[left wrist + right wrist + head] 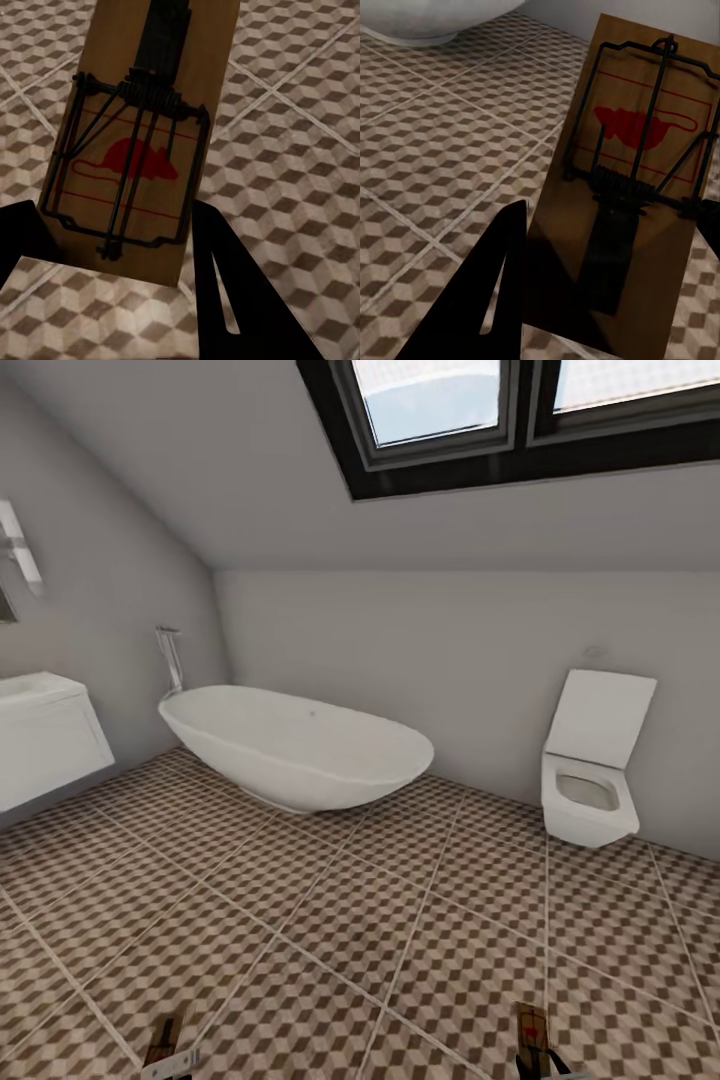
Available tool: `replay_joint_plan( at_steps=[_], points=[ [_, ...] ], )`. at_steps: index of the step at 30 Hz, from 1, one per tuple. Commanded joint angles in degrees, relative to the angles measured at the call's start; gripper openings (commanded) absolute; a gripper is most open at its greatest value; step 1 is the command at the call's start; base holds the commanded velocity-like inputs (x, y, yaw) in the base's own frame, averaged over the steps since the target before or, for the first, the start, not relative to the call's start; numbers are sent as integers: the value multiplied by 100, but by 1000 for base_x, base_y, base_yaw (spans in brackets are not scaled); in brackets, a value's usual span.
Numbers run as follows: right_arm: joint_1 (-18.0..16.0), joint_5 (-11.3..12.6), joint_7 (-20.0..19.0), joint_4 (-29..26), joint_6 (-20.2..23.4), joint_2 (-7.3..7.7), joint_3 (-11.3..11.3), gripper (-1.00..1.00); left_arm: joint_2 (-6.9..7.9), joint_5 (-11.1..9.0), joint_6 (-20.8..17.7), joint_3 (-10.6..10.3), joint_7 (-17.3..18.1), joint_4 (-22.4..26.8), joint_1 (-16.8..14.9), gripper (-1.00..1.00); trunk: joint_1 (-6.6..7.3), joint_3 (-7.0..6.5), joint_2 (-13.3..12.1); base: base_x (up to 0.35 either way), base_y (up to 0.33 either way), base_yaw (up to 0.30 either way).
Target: Take the four mousetraps from the cabinet in the bathroom and place them on the bathroom floor. Make sure all four end up on the same floor surface, and ensure that at least two of them are either under or directly next to the same bathroom sink.
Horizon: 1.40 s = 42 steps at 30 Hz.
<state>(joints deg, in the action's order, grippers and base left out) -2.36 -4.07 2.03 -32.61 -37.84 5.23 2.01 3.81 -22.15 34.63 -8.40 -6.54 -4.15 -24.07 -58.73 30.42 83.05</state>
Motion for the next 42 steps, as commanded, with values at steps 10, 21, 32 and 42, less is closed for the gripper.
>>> replay_joint_plan(
  at_steps=[10,21,32,42],
  points=[
    [-2,-22,8,1,-13,4,10,-100,-3,-9,26,-48,-18,-18,-10,-100,0,6,3,0,-86,285],
    [-2,-22,8,1,-13,4,10,-100,-3,-9,26,-48,-18,-18,-10,-100,0,6,3,0,-170,285],
    [-2,-22,8,1,-13,4,10,-100,-3,-9,26,-48,-19,-18,-10,-100,0,6,3,20,-180,285],
    [-2,-23,8,1,-13,4,10,-100,-2,-9,26,-48,-17,-20,-10,-100,0,6,3,174,-178,285]
  ],
)
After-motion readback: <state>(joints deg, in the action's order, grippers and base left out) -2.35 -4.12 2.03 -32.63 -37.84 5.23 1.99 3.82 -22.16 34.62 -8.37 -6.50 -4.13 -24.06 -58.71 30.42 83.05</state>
